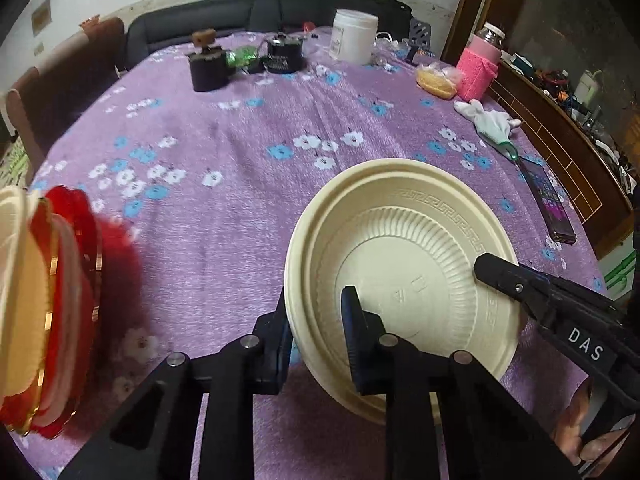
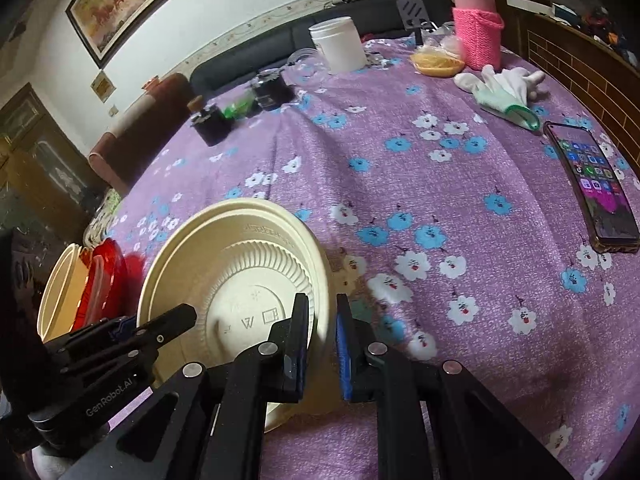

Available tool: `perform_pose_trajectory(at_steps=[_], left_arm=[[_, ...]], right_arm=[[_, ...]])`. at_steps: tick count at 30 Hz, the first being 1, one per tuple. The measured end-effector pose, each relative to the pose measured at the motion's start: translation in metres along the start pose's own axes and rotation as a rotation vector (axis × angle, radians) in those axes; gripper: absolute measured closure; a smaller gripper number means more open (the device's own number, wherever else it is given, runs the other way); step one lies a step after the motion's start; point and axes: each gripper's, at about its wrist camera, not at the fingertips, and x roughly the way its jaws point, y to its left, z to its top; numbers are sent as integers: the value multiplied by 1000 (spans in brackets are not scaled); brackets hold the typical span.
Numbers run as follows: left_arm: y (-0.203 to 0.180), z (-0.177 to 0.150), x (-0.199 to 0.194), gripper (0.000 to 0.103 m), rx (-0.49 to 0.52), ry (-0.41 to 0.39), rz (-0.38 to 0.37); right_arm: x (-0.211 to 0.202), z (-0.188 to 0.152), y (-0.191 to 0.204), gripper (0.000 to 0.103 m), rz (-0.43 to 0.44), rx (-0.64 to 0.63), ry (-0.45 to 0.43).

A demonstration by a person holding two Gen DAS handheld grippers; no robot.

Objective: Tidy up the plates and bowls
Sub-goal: 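Lift the second beige bowl and carry it over the stack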

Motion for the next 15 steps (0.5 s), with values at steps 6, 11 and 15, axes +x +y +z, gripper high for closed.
perform_pose_trajectory(at_steps=[6, 11, 15], left_arm=[[7, -6, -21, 81, -7, -36, 21], [14, -11, -38, 81, -13, -71, 35], [21, -15, -50, 81, -28, -95, 35]], right_arm=[[-10, -2, 14, 88, 21, -25, -21], [-19, -4, 29, 88, 33, -53, -43], [-26, -6, 41, 88, 42, -73, -55]])
